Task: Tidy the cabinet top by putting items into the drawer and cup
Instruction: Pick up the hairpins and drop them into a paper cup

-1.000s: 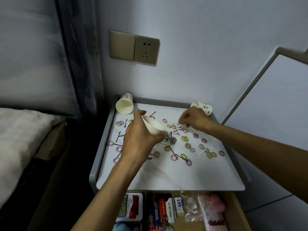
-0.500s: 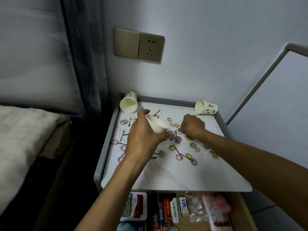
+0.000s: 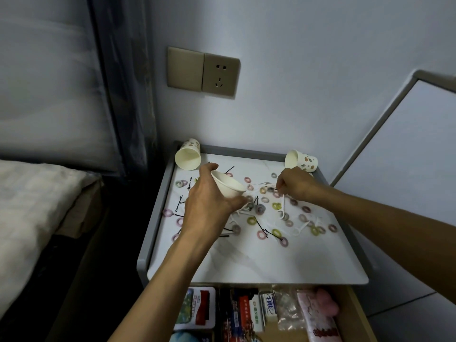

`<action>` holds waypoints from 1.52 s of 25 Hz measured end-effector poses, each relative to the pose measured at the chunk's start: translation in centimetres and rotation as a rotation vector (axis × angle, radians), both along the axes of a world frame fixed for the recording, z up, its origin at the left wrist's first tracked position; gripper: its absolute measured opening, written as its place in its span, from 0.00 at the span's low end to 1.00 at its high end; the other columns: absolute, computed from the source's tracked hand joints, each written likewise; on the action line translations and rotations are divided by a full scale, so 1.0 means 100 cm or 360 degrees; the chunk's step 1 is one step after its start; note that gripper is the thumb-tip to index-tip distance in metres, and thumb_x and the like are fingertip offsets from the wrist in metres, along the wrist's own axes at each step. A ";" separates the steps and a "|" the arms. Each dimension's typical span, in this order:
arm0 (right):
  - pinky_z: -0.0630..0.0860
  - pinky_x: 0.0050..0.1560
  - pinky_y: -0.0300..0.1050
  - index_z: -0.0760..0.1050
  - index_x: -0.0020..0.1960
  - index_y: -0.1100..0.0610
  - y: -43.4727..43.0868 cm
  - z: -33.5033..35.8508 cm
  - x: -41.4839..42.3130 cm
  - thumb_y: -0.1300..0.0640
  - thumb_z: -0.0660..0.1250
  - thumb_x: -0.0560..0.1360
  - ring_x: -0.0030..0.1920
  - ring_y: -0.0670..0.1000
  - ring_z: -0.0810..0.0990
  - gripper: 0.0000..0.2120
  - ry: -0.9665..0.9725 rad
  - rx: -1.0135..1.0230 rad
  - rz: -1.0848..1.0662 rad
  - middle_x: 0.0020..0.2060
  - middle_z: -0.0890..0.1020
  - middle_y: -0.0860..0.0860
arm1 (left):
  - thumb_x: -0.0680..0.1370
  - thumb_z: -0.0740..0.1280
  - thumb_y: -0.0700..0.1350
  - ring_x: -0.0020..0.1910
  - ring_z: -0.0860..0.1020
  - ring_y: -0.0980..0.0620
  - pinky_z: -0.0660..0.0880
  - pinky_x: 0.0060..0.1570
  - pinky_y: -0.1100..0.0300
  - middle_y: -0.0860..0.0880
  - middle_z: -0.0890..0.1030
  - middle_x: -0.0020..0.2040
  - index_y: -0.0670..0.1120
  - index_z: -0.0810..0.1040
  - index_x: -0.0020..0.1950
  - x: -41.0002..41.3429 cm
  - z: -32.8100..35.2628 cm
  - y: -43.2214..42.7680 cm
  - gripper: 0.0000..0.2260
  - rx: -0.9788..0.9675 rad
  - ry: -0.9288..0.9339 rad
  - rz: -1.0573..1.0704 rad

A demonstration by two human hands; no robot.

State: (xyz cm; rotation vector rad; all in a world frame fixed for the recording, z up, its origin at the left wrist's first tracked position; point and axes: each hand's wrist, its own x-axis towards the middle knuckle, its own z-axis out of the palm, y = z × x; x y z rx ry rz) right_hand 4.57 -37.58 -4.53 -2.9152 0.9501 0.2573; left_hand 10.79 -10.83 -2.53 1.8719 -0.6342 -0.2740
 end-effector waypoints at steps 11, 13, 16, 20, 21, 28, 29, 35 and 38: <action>0.77 0.44 0.47 0.80 0.42 0.52 0.020 0.002 0.007 0.61 0.73 0.70 0.43 0.47 0.78 0.05 -0.0108 0.0033 0.0650 0.41 0.82 0.46 | 0.64 0.80 0.50 0.57 0.76 0.47 0.76 0.55 0.51 0.50 0.77 0.58 0.51 0.66 0.70 -0.001 0.000 0.001 0.38 -0.0016 -0.0003 0.0008; 0.75 0.43 0.45 0.80 0.43 0.51 0.024 -0.011 0.012 0.60 0.73 0.70 0.44 0.46 0.78 0.05 -0.0083 0.0010 0.0761 0.41 0.81 0.45 | 0.65 0.80 0.50 0.57 0.76 0.48 0.75 0.54 0.54 0.51 0.77 0.58 0.51 0.66 0.71 0.000 -0.001 0.002 0.38 -0.0013 -0.0010 0.0019; 0.70 0.41 0.40 0.80 0.45 0.49 0.022 -0.018 0.016 0.59 0.76 0.69 0.43 0.44 0.76 0.09 -0.0147 0.0051 0.0786 0.42 0.78 0.42 | 0.65 0.80 0.48 0.57 0.76 0.48 0.74 0.52 0.55 0.50 0.78 0.59 0.51 0.66 0.70 0.001 -0.005 0.002 0.38 -0.0007 -0.0021 0.0018; 0.69 0.41 0.37 0.79 0.48 0.47 0.019 -0.018 0.016 0.57 0.77 0.68 0.43 0.41 0.74 0.12 -0.0119 0.0112 0.0790 0.42 0.76 0.40 | 0.65 0.79 0.49 0.57 0.76 0.50 0.73 0.52 0.57 0.50 0.78 0.60 0.52 0.66 0.70 0.000 -0.006 0.000 0.37 0.0002 0.0002 0.0013; 0.70 0.42 0.38 0.79 0.48 0.47 0.020 -0.019 0.018 0.57 0.77 0.68 0.43 0.41 0.74 0.12 -0.0122 0.0122 0.0780 0.43 0.77 0.40 | 0.65 0.79 0.50 0.58 0.75 0.50 0.72 0.52 0.58 0.51 0.78 0.60 0.52 0.66 0.70 0.000 -0.006 0.000 0.37 -0.0004 0.0004 0.0015; 0.73 0.46 0.44 0.80 0.43 0.50 0.022 -0.025 0.014 0.59 0.73 0.71 0.45 0.44 0.75 0.06 -0.0148 0.0214 0.0727 0.42 0.78 0.43 | 0.64 0.80 0.50 0.59 0.76 0.49 0.74 0.56 0.54 0.50 0.78 0.61 0.51 0.67 0.70 0.000 -0.007 0.002 0.38 -0.0012 0.0020 0.0016; 0.71 0.46 0.43 0.78 0.44 0.50 0.024 -0.025 0.012 0.59 0.72 0.73 0.46 0.45 0.74 0.05 -0.0124 0.0209 0.0739 0.43 0.77 0.44 | 0.64 0.80 0.50 0.59 0.76 0.49 0.74 0.54 0.55 0.50 0.78 0.60 0.51 0.67 0.70 0.000 -0.007 0.002 0.38 -0.0018 0.0022 0.0013; 0.62 0.34 0.38 0.75 0.46 0.50 0.028 -0.005 0.004 0.62 0.64 0.77 0.39 0.46 0.73 0.07 -0.0058 -0.0104 0.0808 0.38 0.77 0.44 | 0.65 0.79 0.49 0.58 0.75 0.50 0.71 0.50 0.58 0.51 0.78 0.60 0.51 0.66 0.70 0.000 -0.006 0.004 0.37 0.0002 0.0005 0.0002; 0.69 0.37 0.40 0.80 0.56 0.48 0.028 0.014 -0.001 0.64 0.63 0.77 0.46 0.49 0.79 0.15 0.0059 -0.0177 0.0806 0.46 0.81 0.47 | 0.66 0.79 0.49 0.59 0.74 0.49 0.70 0.51 0.58 0.50 0.77 0.61 0.51 0.66 0.70 -0.001 -0.005 0.004 0.37 0.0004 0.0007 -0.0020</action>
